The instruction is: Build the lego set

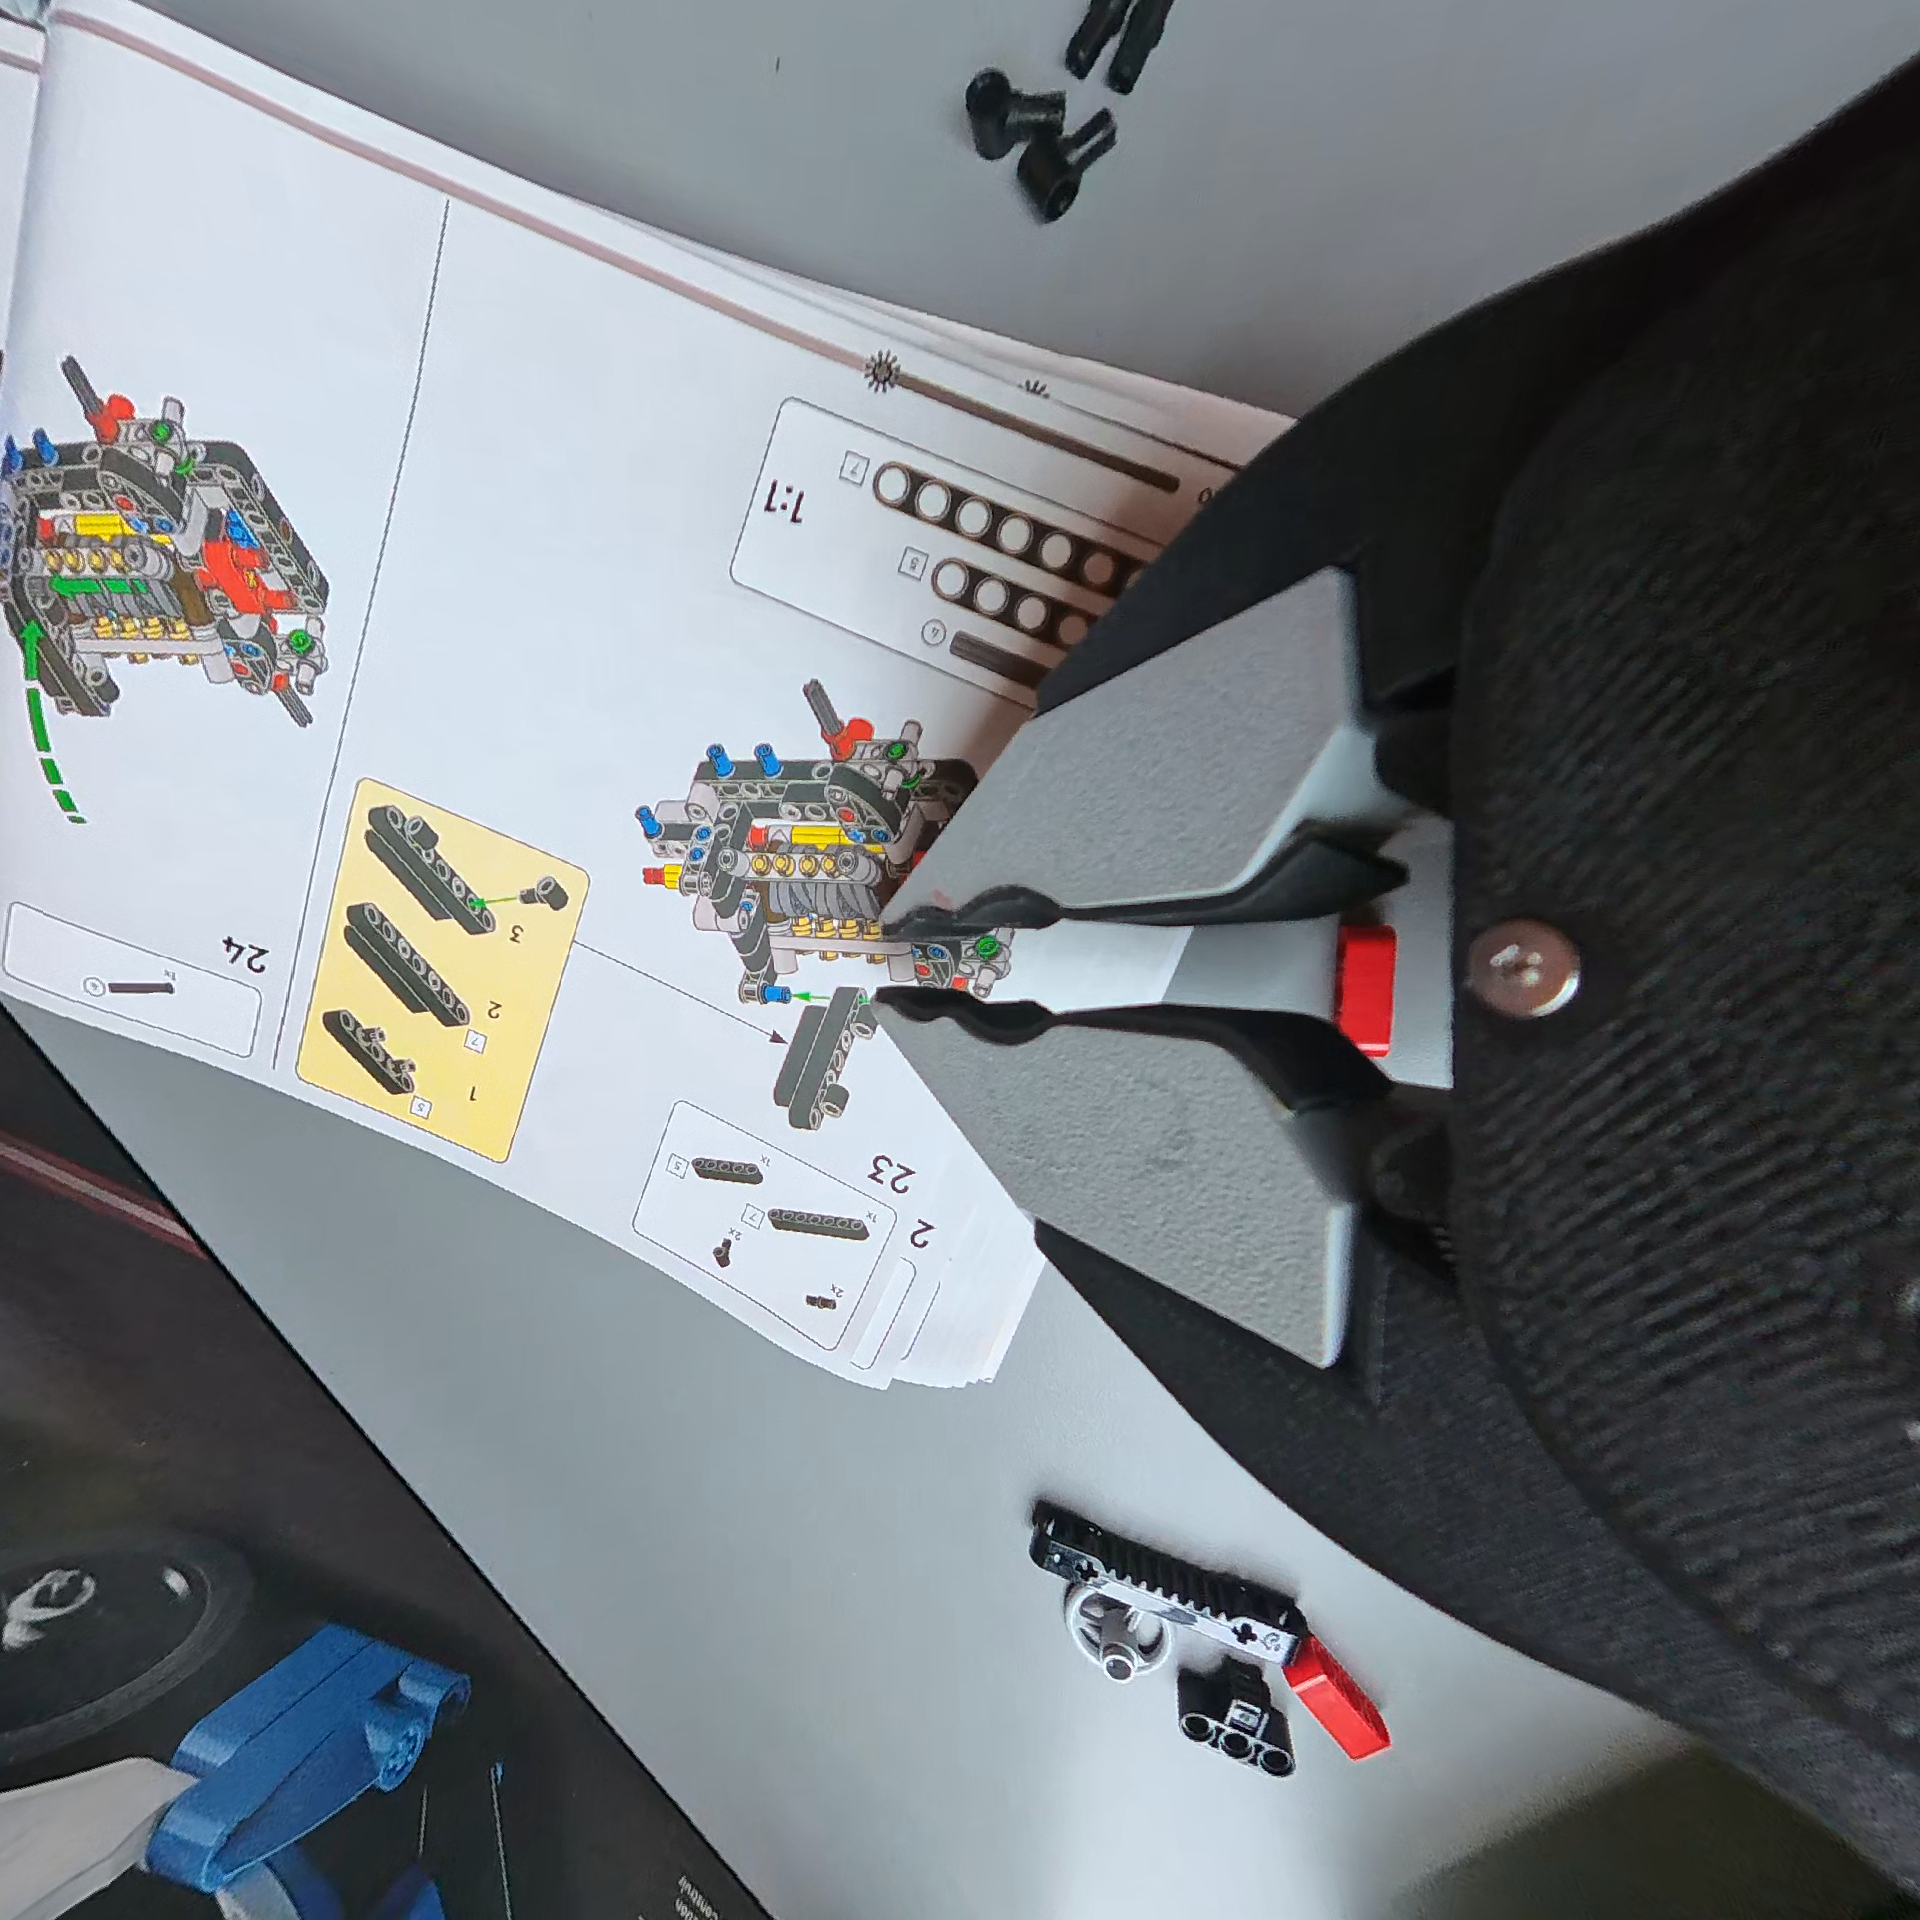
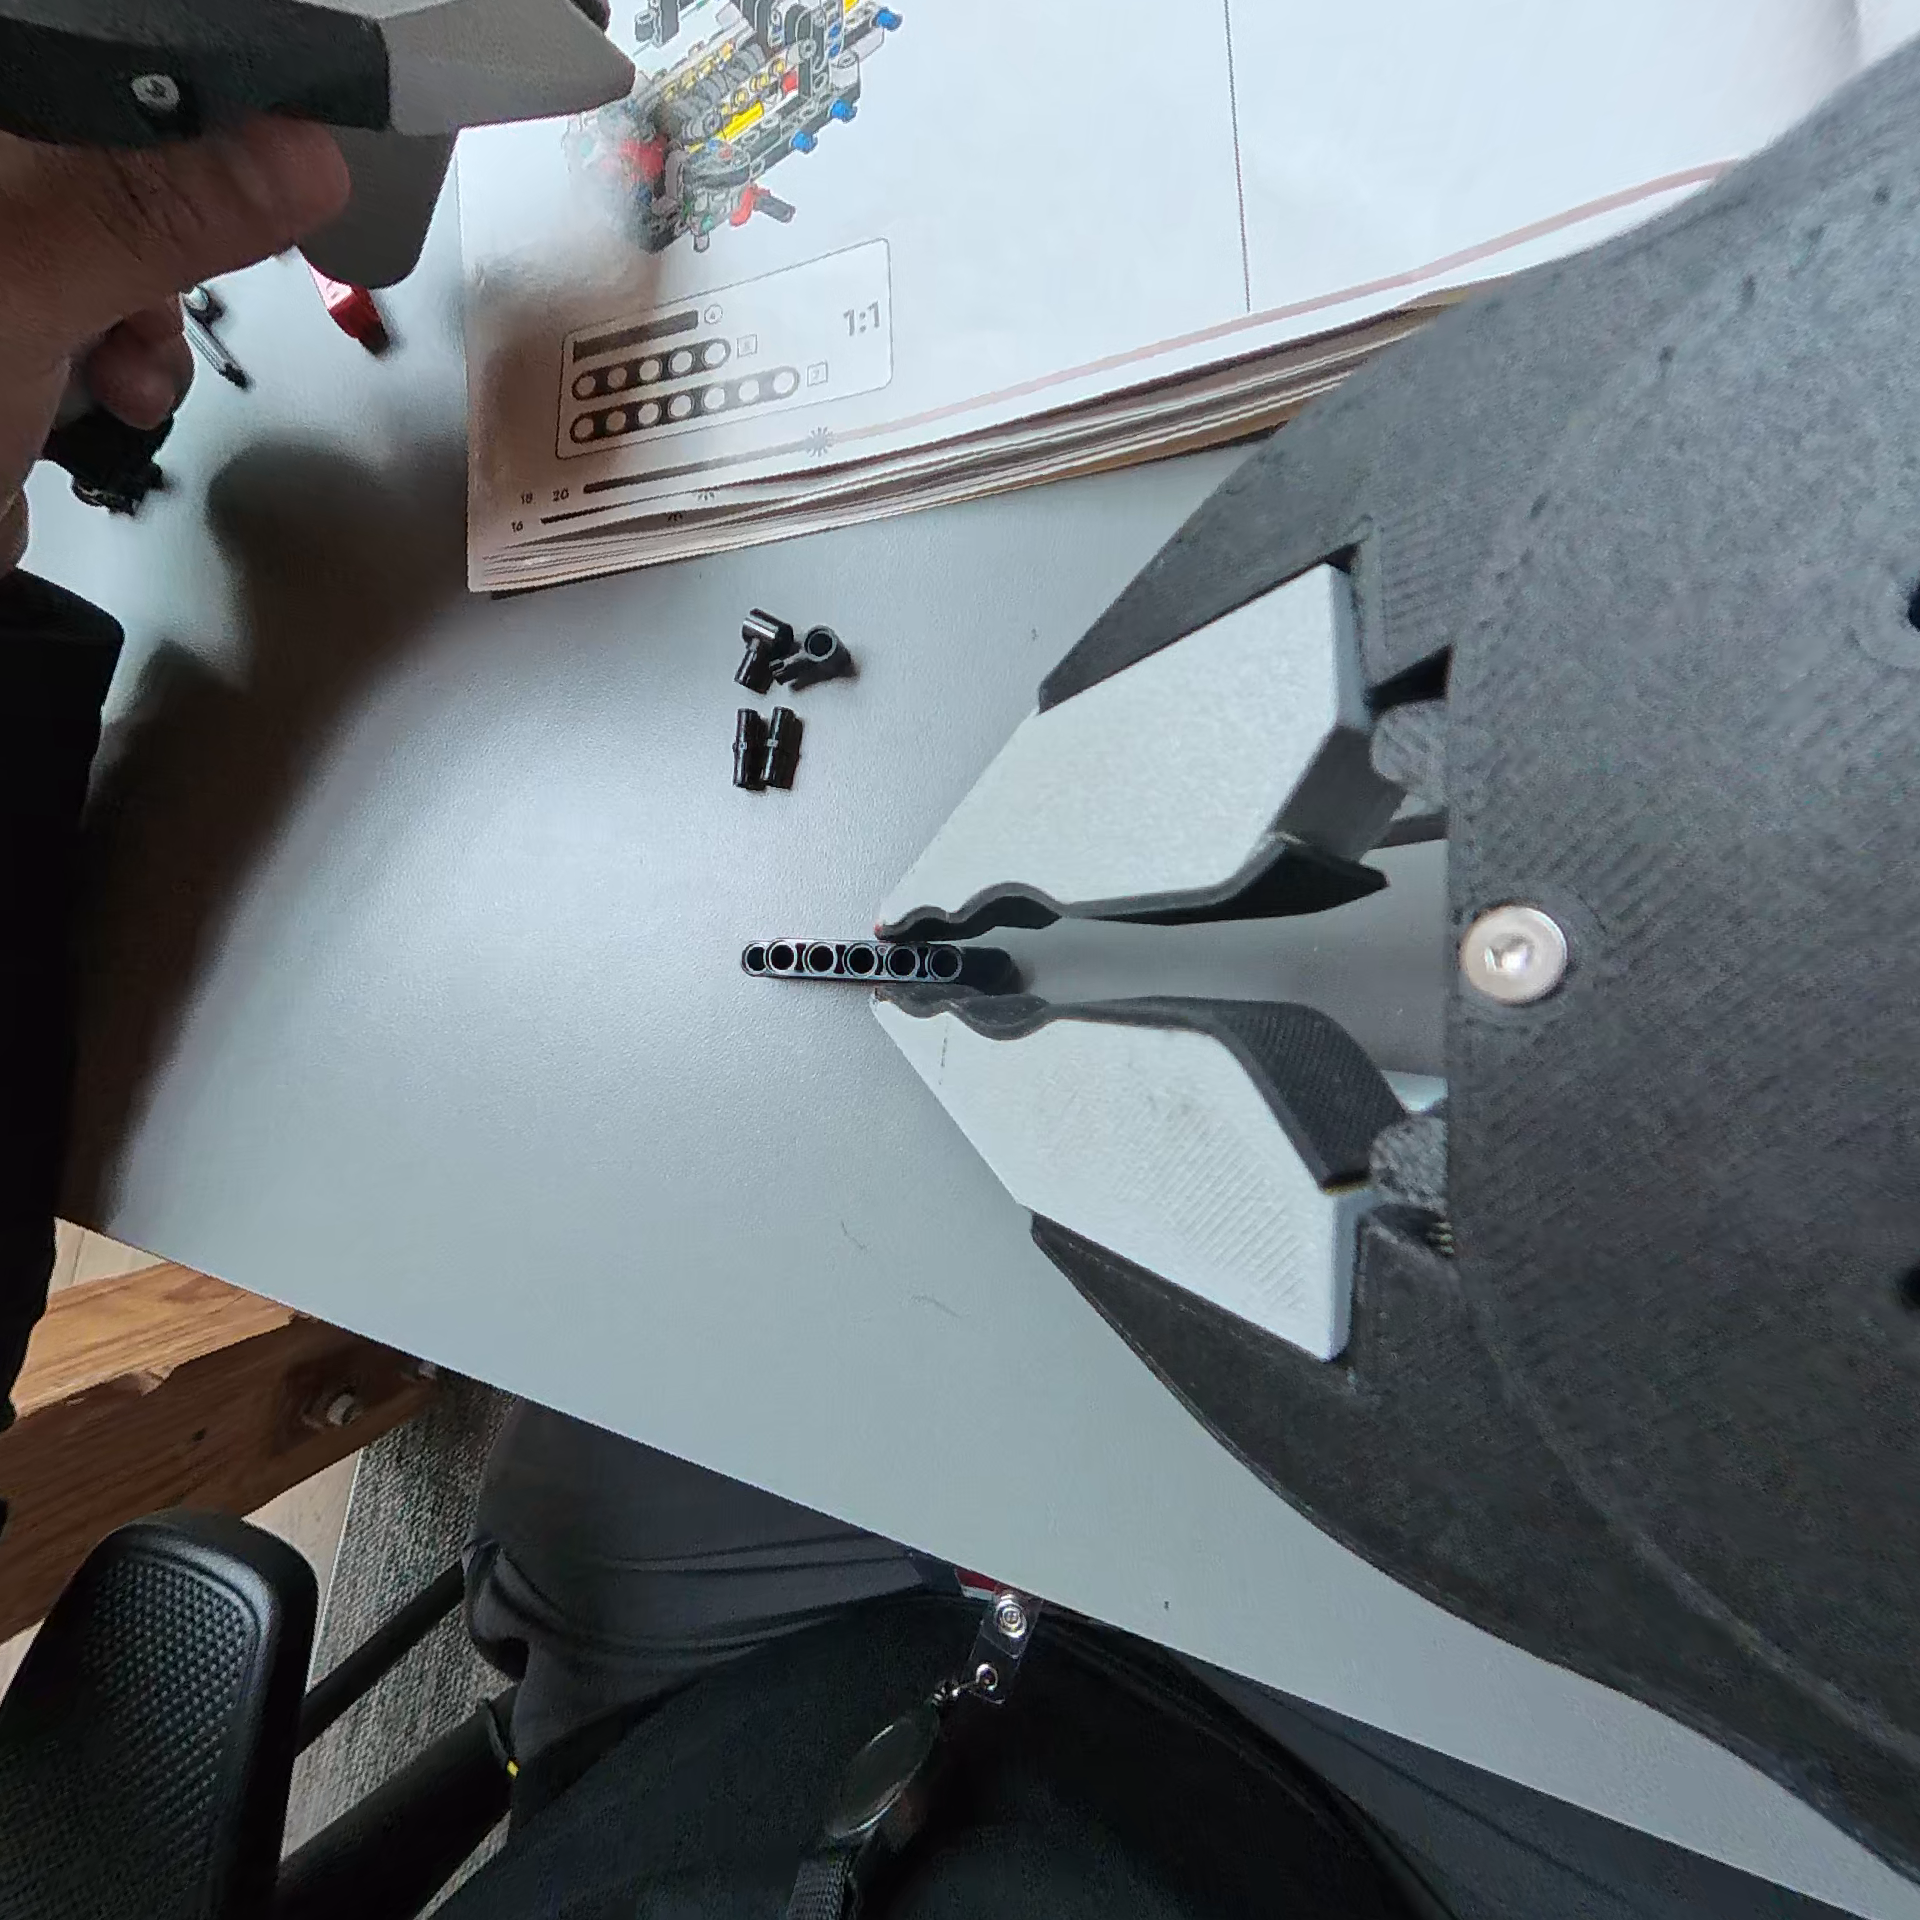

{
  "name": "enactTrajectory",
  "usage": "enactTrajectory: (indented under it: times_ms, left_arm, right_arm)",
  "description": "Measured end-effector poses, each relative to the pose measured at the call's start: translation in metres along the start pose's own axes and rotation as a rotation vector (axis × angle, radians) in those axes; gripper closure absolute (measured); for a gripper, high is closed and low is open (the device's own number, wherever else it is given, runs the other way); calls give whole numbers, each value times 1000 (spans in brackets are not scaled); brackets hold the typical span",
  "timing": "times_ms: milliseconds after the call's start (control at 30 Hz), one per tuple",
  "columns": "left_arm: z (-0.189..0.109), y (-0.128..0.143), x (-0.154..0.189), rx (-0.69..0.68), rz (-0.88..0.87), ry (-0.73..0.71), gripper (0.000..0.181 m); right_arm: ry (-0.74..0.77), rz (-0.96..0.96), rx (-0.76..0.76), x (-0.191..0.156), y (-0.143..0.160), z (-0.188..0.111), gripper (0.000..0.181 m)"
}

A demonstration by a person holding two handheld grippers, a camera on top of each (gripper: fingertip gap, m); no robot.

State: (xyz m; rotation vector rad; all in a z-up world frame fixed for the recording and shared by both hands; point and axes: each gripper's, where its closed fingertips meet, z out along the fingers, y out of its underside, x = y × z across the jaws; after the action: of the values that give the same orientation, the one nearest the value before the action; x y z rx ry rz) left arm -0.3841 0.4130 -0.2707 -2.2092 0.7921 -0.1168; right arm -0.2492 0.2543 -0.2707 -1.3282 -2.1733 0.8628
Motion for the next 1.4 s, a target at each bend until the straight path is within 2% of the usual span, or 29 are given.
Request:
enactTrajectory:
  times_ms: [567,733,900,1167,1400]
  left_arm:
    - [0,1,0,-3,0,1,175]
    - [0,0,0,2,-2,1,175]
    - [0,0,0,0,1,0,175]
    - [1,1,1,-4,0,2,175]
    - [-1,0,-2,4,-6,-5,175]
  right_arm:
    - [4,-2,-1,1,0,0,175]
    - [-9,31,130,3,-19,-18,168]
    - [102,75,336,26,-44,-50,166]
    - [214,105,378,44,-45,-63,169]
    - [374,194,430,74,-39,-83,170]
